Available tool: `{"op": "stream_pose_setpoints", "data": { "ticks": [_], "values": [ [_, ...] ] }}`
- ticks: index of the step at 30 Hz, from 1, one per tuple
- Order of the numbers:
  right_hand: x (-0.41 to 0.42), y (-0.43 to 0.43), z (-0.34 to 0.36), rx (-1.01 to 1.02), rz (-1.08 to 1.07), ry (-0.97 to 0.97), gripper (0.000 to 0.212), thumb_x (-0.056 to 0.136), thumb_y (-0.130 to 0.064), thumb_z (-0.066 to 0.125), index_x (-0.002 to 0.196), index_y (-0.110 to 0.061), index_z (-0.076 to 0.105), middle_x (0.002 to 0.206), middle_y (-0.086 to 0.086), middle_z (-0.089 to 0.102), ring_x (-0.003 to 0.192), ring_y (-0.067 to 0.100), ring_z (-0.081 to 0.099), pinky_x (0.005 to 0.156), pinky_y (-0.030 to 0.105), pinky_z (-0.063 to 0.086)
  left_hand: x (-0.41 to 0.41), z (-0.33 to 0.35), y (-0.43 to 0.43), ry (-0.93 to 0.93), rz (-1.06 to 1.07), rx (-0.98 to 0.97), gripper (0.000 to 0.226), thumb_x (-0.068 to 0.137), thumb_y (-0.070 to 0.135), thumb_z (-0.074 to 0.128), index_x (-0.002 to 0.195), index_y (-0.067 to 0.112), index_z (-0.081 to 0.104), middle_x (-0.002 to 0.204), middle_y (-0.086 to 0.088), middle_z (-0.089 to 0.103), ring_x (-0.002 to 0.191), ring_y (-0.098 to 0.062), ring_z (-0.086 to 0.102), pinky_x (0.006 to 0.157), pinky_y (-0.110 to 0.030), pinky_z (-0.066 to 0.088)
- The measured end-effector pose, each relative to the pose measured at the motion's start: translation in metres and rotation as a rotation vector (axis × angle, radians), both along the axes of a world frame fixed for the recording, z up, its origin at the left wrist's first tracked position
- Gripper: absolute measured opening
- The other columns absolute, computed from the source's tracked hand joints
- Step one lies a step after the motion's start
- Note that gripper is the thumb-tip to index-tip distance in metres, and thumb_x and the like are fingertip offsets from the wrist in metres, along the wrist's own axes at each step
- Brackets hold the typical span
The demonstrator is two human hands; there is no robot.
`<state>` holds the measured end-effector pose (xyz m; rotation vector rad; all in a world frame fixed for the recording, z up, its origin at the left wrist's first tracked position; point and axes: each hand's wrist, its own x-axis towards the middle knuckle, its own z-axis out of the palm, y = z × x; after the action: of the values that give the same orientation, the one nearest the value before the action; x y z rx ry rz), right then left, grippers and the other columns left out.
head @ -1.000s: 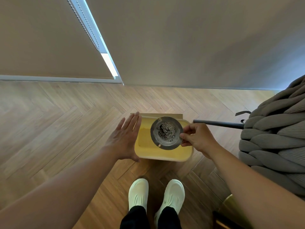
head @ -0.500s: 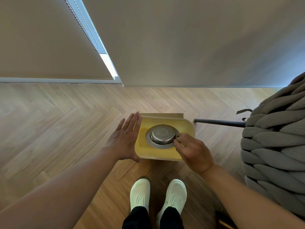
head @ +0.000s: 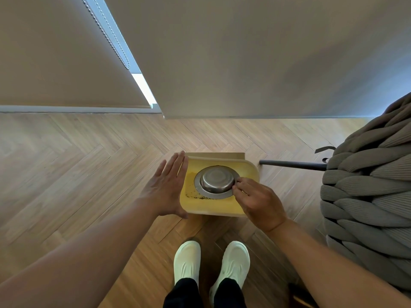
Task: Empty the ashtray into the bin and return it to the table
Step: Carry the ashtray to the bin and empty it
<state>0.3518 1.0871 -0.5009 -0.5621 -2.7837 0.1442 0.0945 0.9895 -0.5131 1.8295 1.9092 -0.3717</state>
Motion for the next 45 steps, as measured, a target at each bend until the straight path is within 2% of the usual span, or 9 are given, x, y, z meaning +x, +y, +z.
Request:
{"op": "stream_pose_setpoints", "data": {
  "ticks": [13, 22, 28, 31, 33, 37, 41, 43, 45],
  "values": [
    [0.000, 0.001, -0.001, -0.022, -0.011, 0.005, 0.023, 0.070, 0.000, 0.087, 0.090, 0.003, 0.077, 0.088, 0.018, 0.076, 0.087, 0.028, 0.074, 0.067, 0.037, 0.064, 0.000, -0.003, 0.001, -0.008, 0.022, 0.002, 0.161, 0.047, 0.088, 0.068, 0.133, 0.017, -0.049, 0.154, -0.007, -0.039, 0.144, -0.024, -0.034, 0.123, -0.045, -0.007],
    [0.003, 0.003, -0.001, -0.055, -0.016, 0.003, 0.023, 0.070, 0.001, 0.086, 0.090, 0.003, 0.077, 0.089, 0.018, 0.076, 0.086, 0.028, 0.075, 0.066, 0.037, 0.064, 0.001, -0.003, 0.003, -0.020, 0.028, -0.004, 0.160, 0.048, 0.087, 0.069, 0.139, 0.014, -0.041, 0.155, -0.009, -0.038, 0.143, -0.024, -0.036, 0.122, -0.044, -0.010],
    [0.005, 0.002, -0.004, -0.124, -0.068, 0.020, 0.019, 0.075, 0.001, 0.083, 0.093, 0.003, 0.076, 0.089, 0.018, 0.075, 0.082, 0.029, 0.074, 0.064, 0.039, 0.063, 0.001, -0.002, 0.003, -0.032, 0.032, 0.001, 0.162, 0.044, 0.092, 0.064, 0.139, 0.015, -0.043, 0.155, -0.008, -0.038, 0.143, -0.023, -0.036, 0.121, -0.042, -0.014],
    [0.004, 0.003, -0.002, -0.239, -0.124, 0.051, 0.015, 0.077, 0.002, 0.079, 0.092, 0.003, 0.076, 0.084, 0.016, 0.073, 0.074, 0.030, 0.072, 0.062, 0.041, 0.062, 0.001, -0.002, 0.003, -0.059, 0.049, 0.023, 0.158, 0.046, 0.095, 0.057, 0.144, 0.014, -0.036, 0.158, -0.008, -0.033, 0.145, -0.022, -0.033, 0.121, -0.041, -0.015],
    [0.002, 0.004, 0.002, -0.389, -0.180, 0.070, 0.011, 0.078, 0.003, 0.077, 0.089, 0.001, 0.074, 0.080, 0.013, 0.071, 0.071, 0.029, 0.069, 0.060, 0.042, 0.060, 0.003, -0.001, 0.003, -0.062, 0.065, 0.052, 0.153, 0.049, 0.096, 0.052, 0.148, 0.012, -0.029, 0.160, -0.009, -0.029, 0.147, -0.022, -0.029, 0.122, -0.040, -0.012],
    [-0.002, 0.005, 0.007, -0.654, -0.352, 0.118, 0.006, 0.082, 0.000, 0.075, 0.085, -0.005, 0.073, 0.077, 0.008, 0.069, 0.066, 0.021, 0.064, 0.060, 0.039, 0.057, 0.007, 0.002, 0.005, -0.078, 0.081, 0.113, 0.136, 0.064, 0.086, 0.056, 0.153, 0.010, -0.013, 0.165, -0.009, -0.014, 0.151, -0.021, -0.018, 0.123, -0.039, -0.006],
    [-0.004, 0.008, 0.003, -0.930, -0.624, 0.099, 0.006, 0.084, -0.010, 0.075, 0.088, -0.014, 0.077, 0.075, -0.008, 0.070, 0.070, 0.005, 0.065, 0.066, 0.015, 0.051, 0.013, 0.009, 0.011, -0.116, 0.075, 0.158, 0.119, 0.072, 0.074, 0.064, 0.154, 0.011, 0.006, 0.165, -0.011, 0.006, 0.152, -0.025, 0.001, 0.125, -0.041, 0.007],
    [-0.005, 0.010, 0.001, -1.083, -0.735, 0.089, 0.006, 0.084, -0.014, 0.076, 0.089, -0.017, 0.077, 0.077, -0.009, 0.072, 0.073, 0.008, 0.070, 0.070, 0.019, 0.054, 0.016, 0.010, 0.014, -0.128, 0.052, 0.185, 0.110, 0.074, 0.069, 0.066, 0.153, 0.012, 0.016, 0.162, -0.011, 0.017, 0.151, -0.028, 0.011, 0.123, -0.042, 0.015],
    [-0.006, 0.012, 0.001, -1.228, -0.800, 0.146, 0.011, 0.084, -0.010, 0.076, 0.084, -0.020, 0.075, 0.079, -0.001, 0.074, 0.068, 0.012, 0.074, 0.066, 0.022, 0.059, 0.020, 0.010, 0.018, -0.144, 0.026, 0.210, 0.103, 0.075, 0.066, 0.067, 0.152, 0.013, 0.023, 0.158, -0.011, 0.026, 0.147, -0.029, 0.021, 0.122, -0.043, 0.021]
  ]
}}
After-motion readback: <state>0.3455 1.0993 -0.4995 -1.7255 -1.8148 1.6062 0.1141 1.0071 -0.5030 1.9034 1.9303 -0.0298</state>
